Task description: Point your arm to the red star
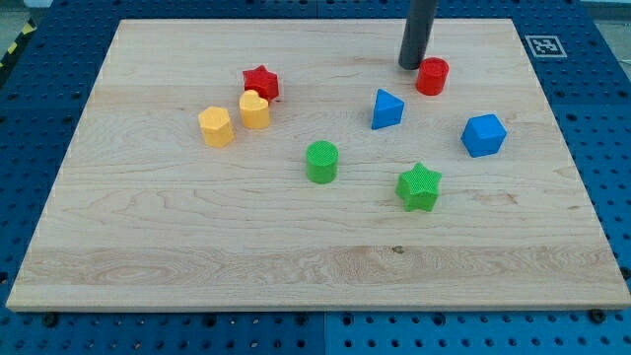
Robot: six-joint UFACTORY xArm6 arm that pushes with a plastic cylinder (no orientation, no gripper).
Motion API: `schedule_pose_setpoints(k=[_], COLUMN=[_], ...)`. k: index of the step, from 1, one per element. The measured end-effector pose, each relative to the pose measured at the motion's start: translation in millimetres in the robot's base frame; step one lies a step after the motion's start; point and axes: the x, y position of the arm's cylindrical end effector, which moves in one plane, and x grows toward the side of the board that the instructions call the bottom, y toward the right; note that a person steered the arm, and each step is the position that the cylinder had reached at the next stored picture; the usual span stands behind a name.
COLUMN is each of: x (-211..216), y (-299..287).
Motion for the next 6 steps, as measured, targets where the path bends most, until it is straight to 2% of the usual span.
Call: schedule_pose_setpoints(k=[1, 4, 5, 6], x=[0, 0, 7, 37], y=[-44, -223, -261, -271])
